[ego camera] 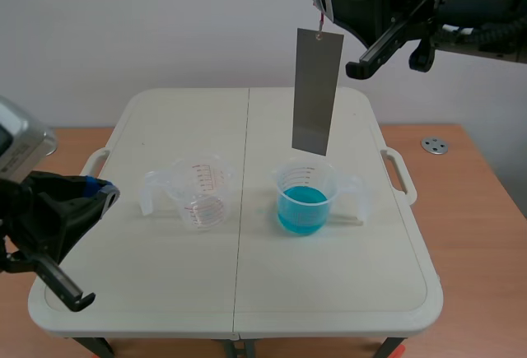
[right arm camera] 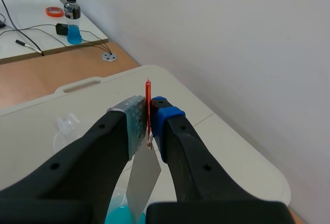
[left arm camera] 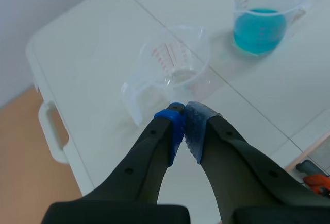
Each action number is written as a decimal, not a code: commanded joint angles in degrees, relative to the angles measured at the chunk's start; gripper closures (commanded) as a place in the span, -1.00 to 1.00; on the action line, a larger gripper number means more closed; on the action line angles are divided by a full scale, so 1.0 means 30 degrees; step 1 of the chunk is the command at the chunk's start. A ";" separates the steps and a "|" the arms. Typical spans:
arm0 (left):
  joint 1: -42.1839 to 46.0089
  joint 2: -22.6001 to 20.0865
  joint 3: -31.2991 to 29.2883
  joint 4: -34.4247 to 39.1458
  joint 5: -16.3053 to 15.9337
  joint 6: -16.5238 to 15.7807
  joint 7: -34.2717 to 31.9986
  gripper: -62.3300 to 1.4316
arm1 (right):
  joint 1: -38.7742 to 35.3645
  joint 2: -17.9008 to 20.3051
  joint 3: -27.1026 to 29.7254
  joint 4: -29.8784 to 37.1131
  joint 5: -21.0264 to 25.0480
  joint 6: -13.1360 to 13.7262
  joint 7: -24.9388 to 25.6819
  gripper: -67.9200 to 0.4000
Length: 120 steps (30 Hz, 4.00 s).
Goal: Hold the metal plate by the orange handle, dip it into the blue solution, take it out and point at it, then put the plate back in the beaker on the left.
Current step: 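Point at the plate with the left hand, then lower the plate into the blue solution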
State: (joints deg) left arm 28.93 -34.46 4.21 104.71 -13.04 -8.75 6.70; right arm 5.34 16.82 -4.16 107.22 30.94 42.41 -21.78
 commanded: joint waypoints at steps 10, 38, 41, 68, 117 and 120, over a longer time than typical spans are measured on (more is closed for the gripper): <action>-0.6754 0.0823 0.4605 -0.3388 -0.0044 -0.0969 0.1290 0.90 | 0.0335 0.0058 0.0138 0.0277 0.0262 0.0102 0.0153 0.95; -1.5548 0.6768 0.8852 -1.1577 0.1049 -0.5144 0.1166 0.90 | 0.0335 0.0058 0.0131 0.0277 0.0262 0.0102 0.0007 0.95; -1.5737 0.7031 0.8881 -1.1927 0.1399 -0.5144 0.1107 0.90 | 0.0335 0.0058 0.0131 0.0277 0.0262 0.0102 0.0007 0.95; -1.4324 0.5952 0.8721 -1.1883 0.1508 -0.3818 -0.0036 0.90 | 0.0342 0.0051 0.0131 0.0277 0.0262 0.0102 0.0015 0.95; 0.8874 0.0481 -0.2725 -0.8830 0.1158 -0.1137 -0.5741 0.90 | 0.0342 0.0044 0.0117 -0.1297 0.0262 0.0102 0.0532 0.95; 0.8874 0.0576 -0.2674 -0.9216 0.1166 -0.1151 -0.5741 0.90 | 0.0342 0.0051 0.0117 -0.1792 0.0255 0.0102 0.0845 0.95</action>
State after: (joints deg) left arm 55.51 -33.32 -4.08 76.58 -9.41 -12.03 -9.72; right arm 5.34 16.82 -4.19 102.04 30.94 42.41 -20.34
